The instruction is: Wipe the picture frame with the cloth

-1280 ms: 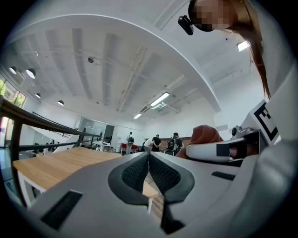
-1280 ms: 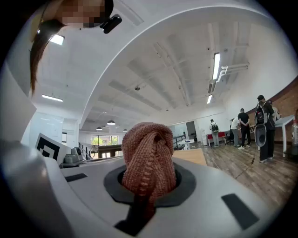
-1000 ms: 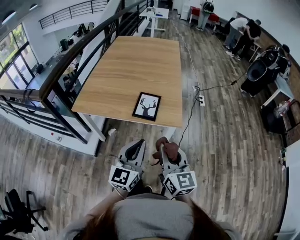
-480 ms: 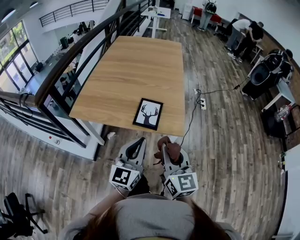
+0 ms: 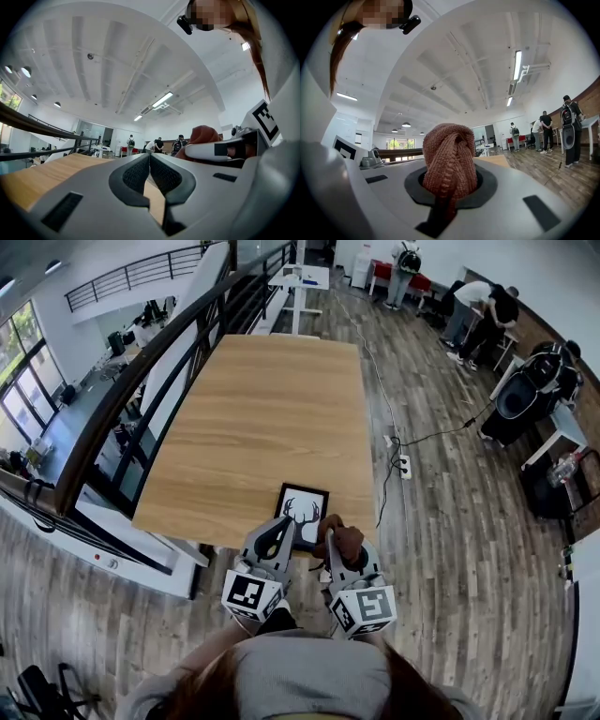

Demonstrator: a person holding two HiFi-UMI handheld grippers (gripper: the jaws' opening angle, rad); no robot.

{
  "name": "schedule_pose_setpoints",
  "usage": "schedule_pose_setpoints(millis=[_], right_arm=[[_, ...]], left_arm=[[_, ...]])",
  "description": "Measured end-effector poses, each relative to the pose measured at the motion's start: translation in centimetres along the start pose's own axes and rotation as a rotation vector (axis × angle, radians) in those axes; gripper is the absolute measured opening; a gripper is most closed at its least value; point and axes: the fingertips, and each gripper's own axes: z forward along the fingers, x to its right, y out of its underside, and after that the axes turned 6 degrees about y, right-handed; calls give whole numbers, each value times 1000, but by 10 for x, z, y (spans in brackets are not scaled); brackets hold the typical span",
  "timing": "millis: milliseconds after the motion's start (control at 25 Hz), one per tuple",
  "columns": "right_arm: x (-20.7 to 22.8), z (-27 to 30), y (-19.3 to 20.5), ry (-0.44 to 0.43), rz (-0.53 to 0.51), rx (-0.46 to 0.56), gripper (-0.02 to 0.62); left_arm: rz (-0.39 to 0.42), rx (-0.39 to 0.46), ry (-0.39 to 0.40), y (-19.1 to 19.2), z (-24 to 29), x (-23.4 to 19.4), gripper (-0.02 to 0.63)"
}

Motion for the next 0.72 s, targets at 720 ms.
schedule_pose_setpoints(millis=[720], right_arm=[[38, 96, 14, 41, 18, -59, 44]], left_arm=[[-75, -85, 20, 43, 59, -81, 12]])
